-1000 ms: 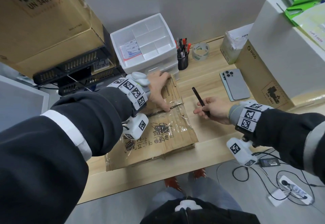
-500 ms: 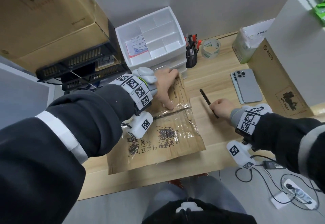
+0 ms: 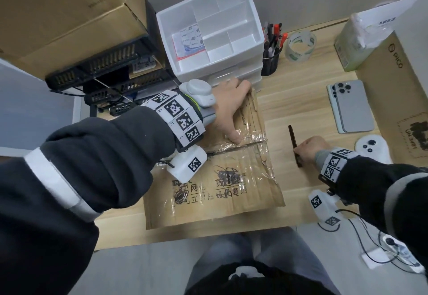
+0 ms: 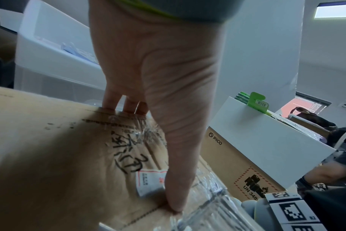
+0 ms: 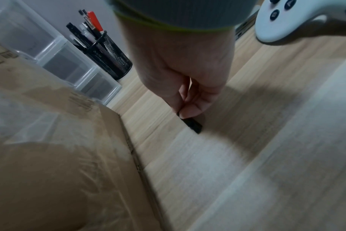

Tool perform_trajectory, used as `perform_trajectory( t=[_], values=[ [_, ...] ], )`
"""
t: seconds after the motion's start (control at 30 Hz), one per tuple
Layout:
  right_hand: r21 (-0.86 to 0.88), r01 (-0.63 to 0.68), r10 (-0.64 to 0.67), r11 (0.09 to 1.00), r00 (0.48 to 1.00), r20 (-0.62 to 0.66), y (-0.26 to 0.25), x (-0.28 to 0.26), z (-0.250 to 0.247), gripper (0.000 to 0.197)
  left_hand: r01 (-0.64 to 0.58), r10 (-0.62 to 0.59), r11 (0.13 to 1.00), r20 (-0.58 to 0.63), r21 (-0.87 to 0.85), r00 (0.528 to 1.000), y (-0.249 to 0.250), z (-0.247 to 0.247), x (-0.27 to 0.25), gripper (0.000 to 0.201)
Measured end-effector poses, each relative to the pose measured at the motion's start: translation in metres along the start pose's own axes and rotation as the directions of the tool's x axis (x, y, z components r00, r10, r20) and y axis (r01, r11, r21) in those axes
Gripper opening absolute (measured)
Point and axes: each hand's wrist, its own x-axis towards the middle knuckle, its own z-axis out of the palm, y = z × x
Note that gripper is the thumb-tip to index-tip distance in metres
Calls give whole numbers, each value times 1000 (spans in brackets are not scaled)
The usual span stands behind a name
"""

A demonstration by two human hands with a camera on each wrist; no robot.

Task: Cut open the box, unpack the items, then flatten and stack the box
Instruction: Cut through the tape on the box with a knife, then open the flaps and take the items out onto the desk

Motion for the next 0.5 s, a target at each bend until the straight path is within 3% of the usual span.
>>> perform_trajectory(
  t=[0.27, 0.5],
  values=[
    [-102, -30, 29, 994, 1000, -10, -5, 1, -11, 10, -19, 20, 999, 17, -42, 1000, -5, 4, 7, 119],
    [-86, 43, -40, 995, 999, 32, -19, -14, -18, 13, -43, 42, 997, -12, -60, 999, -7, 4, 3, 121]
  ],
)
